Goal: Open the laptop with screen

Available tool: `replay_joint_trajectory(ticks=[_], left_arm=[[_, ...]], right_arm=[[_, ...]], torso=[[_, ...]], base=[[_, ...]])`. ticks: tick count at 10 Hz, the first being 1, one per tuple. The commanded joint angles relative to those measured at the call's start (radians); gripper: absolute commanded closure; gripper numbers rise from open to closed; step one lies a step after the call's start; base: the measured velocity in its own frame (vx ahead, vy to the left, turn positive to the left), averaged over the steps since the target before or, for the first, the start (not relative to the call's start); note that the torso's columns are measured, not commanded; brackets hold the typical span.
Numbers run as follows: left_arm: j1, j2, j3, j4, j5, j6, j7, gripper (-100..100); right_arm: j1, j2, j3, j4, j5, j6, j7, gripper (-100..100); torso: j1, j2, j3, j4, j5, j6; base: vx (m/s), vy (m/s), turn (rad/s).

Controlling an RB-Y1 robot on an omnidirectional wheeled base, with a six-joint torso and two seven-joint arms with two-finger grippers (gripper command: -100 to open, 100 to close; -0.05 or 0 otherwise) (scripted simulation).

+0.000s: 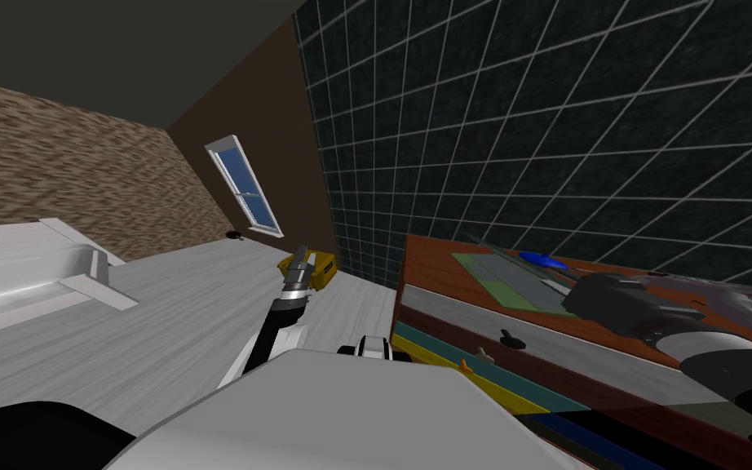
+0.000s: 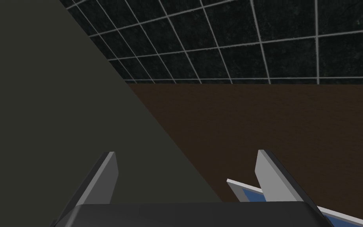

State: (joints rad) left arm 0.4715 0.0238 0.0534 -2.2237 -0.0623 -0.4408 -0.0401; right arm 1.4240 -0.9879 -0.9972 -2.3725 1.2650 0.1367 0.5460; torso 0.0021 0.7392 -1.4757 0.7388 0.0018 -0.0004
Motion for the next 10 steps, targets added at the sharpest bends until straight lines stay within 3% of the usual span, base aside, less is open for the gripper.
replay_joint_trajectory(ticks=[1, 2, 3, 8, 9, 10], left_arm=[[0.0, 0.0, 0.0, 0.0, 0.0, 0.0, 0.0, 0], [0.0, 0.0, 0.0, 0.0, 0.0, 0.0, 0.0, 0], [0.0, 0.0, 0.0, 0.0, 0.0, 0.0, 0.0, 0], [0.0, 0.0, 0.0, 0.0, 0.0, 0.0, 0.0, 0], [0.0, 0.0, 0.0, 0.0, 0.0, 0.0, 0.0, 0], [0.0, 0.0, 0.0, 0.0, 0.0, 0.0, 0.0, 0]], right_arm=[[0.004, -0.002, 0.0, -0.002, 0.004, 0.007, 0.005, 100], [0.004, -0.002, 0.0, -0.002, 0.004, 0.007, 0.005, 100], [0.022, -0.008, -0.049, -0.007, -0.016, -0.013, -0.015, -100], [0.064, -0.021, -0.179, -0.018, -0.062, -0.063, -0.064, -100], [0.064, -0.021, -0.181, -0.018, -0.062, -0.063, -0.064, -100], [0.072, -0.024, -0.207, -0.02, -0.072, -0.073, -0.074, -100]], torso=[[-0.001, 0.0, 0.0, 0.0, 0.0, 0.0], [-0.003, 0.0, 0.0, 0.0, -0.001, 0.0], [-0.003, 0.0, 0.0, 0.0, -0.001, 0.0], [-0.001, 0.0, 0.0, 0.0, -0.001, 0.0], [0.0, 0.0, 0.0, 0.0, 0.0, 0.0], [-0.001, 0.0, 0.0, 0.0, -0.001, 0.0]], base=[[0.0, 0.0, 0.0], [-0.008, -0.01, 0.03], [0.006, -0.007, -0.063], [0.015, 0.013, -0.063], [0.006, 0.008, -0.022], [0.005, 0.002, -0.027]])
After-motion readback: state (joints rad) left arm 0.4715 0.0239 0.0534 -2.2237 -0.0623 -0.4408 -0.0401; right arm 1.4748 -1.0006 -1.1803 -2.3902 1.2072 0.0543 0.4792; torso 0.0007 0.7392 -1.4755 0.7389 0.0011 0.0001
